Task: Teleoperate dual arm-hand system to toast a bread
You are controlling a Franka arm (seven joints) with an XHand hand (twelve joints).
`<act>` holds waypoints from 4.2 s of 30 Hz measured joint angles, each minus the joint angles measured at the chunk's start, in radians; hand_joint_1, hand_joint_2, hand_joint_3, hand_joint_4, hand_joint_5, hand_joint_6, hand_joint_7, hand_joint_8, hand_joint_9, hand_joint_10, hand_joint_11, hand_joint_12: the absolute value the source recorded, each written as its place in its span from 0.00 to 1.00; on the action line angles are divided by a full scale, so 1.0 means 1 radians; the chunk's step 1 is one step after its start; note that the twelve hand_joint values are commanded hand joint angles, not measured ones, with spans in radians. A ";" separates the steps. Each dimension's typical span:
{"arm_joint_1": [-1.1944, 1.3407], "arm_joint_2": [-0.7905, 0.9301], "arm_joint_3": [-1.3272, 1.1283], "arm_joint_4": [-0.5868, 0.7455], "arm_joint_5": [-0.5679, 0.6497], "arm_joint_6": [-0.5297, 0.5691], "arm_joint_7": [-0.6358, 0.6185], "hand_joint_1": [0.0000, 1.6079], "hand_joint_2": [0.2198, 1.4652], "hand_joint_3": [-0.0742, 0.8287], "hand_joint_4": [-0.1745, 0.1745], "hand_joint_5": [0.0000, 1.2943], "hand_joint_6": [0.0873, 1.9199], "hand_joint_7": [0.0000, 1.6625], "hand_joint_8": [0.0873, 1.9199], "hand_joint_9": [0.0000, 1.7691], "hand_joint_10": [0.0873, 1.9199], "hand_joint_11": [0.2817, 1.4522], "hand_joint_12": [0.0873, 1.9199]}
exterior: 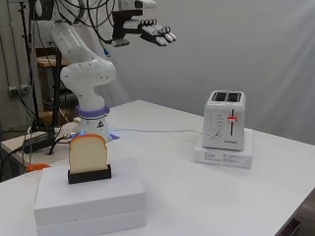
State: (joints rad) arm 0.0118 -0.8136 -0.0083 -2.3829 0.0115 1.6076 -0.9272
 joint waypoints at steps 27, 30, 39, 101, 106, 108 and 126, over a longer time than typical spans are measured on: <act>-0.137 0.713 -0.477 0.594 -0.046 -0.099 -0.559 0.12 0.63 0.06 0.40 0.16 0.00 0.22 0.00 0.27 0.00 0.16 0.00; -0.221 0.886 -0.453 0.726 -0.040 -0.144 -0.613 0.14 0.57 0.06 0.43 0.13 0.00 0.21 0.00 0.27 0.00 0.17 0.00; -0.282 1.080 -0.446 0.822 -0.105 -0.250 -0.589 0.20 0.48 0.07 0.57 0.13 0.00 0.20 0.00 0.28 0.00 0.17 0.00; 1.399 0.063 -1.785 0.690 -0.831 -0.297 -0.225 0.76 0.74 0.08 0.22 0.59 0.59 0.62 0.42 0.64 0.32 0.34 0.32; 1.329 0.023 -1.713 0.627 -0.852 -0.236 -0.246 0.77 0.75 0.08 0.04 0.58 0.61 0.66 0.46 0.74 0.17 0.27 0.51; 1.256 0.000 -1.636 0.573 -0.862 -0.190 -0.251 0.77 0.75 0.08 0.01 0.59 0.60 0.66 0.47 0.76 0.14 0.27 0.51; 0.937 0.014 -0.839 0.165 -0.534 0.041 -0.330 0.78 0.73 0.08 0.00 0.59 0.60 0.70 0.39 0.82 0.00 0.33 0.31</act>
State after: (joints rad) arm 0.9487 -0.7994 -0.8473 -2.2179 -0.5222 1.6487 -1.2577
